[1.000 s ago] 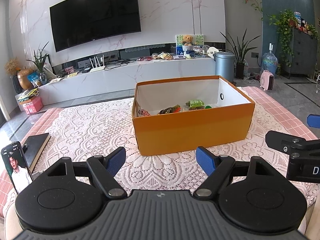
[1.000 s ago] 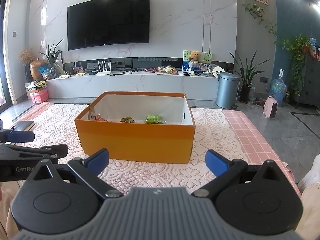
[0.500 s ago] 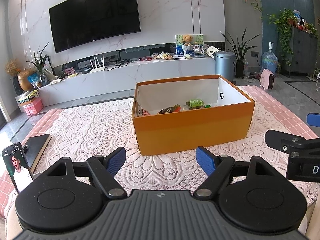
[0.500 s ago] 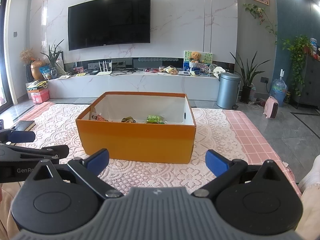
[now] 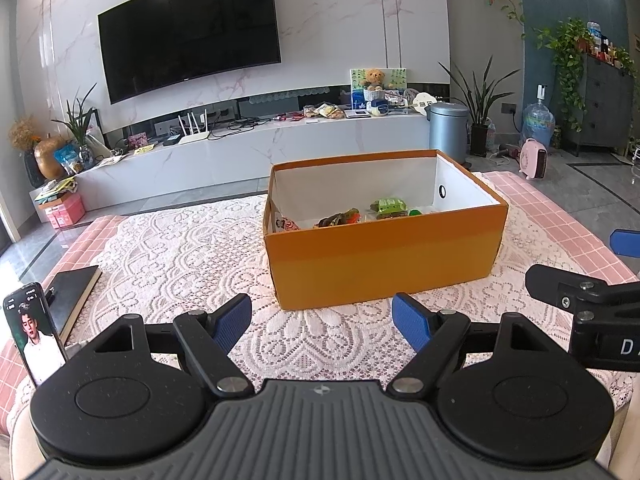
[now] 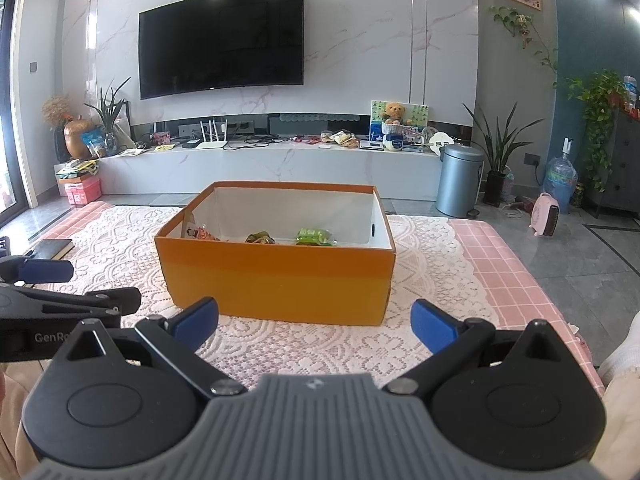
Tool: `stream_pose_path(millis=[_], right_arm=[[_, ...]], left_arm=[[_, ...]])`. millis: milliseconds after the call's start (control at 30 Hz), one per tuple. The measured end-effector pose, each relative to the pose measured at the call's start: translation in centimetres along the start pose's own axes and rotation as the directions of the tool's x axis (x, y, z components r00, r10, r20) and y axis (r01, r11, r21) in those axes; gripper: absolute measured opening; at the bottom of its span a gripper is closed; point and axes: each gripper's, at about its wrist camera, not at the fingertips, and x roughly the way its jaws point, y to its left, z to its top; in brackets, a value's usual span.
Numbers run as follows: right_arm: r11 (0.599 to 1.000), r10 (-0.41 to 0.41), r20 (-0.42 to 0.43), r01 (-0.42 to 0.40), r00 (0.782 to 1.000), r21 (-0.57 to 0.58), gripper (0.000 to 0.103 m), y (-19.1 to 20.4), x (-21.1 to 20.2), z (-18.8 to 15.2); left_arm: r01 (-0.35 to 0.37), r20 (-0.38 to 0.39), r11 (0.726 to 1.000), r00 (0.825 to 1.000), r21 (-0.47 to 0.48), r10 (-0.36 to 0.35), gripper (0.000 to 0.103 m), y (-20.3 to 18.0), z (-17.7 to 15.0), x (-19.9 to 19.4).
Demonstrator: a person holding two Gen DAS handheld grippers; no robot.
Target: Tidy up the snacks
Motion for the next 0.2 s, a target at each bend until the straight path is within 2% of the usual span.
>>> stream_pose_path(millis=[200], right_arm=[[1.0,0.003,-0.004,-0.003,1.0,-0.003,0.099,-0.11,0.1,-0.05]], left_arm=[[0.004,0.003,1.0,1.0,0.004,-0.004,0.093,-0.16,-0.03,-0.16]])
